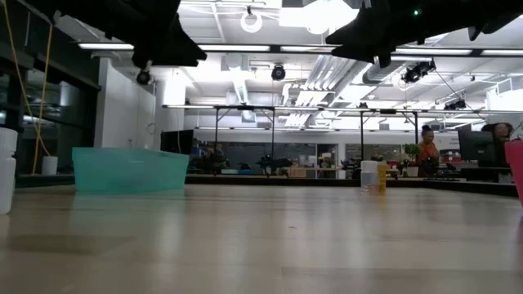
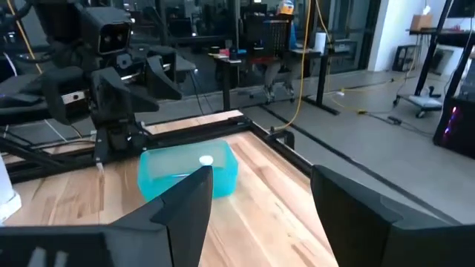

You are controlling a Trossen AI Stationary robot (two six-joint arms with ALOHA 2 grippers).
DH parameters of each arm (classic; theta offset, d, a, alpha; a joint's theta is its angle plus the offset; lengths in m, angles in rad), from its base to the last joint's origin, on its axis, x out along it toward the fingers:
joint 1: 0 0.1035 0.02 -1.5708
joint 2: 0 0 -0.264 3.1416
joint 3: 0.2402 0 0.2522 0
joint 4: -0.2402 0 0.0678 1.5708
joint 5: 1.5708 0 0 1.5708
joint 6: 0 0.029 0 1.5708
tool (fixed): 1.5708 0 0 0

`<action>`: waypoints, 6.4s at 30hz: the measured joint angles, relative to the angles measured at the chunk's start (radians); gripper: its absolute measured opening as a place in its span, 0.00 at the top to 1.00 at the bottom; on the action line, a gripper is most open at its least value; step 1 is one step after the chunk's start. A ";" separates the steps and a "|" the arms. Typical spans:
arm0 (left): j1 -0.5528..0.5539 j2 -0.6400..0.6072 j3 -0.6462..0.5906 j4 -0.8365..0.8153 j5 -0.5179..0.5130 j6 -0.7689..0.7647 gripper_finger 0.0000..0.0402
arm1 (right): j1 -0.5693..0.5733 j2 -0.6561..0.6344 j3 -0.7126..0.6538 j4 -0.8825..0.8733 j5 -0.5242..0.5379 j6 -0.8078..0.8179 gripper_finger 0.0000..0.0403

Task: Pick and place medicine bottles into bin by pill shape (circle, oval)
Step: Put the transparent capsule bottle into the blue bin

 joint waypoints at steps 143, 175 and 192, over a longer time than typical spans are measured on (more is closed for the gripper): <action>-0.073 0.276 0.000 0.486 0.440 0.000 0.55 | -0.231 0.573 0.229 -0.692 0.198 0.711 0.57; -0.067 0.275 0.000 0.429 0.390 0.001 0.55 | -0.222 0.560 0.229 -0.628 0.243 0.579 0.74; 0.038 0.184 -0.079 0.242 0.287 0.006 0.55 | -0.008 0.505 0.229 0.091 -0.102 0.083 0.74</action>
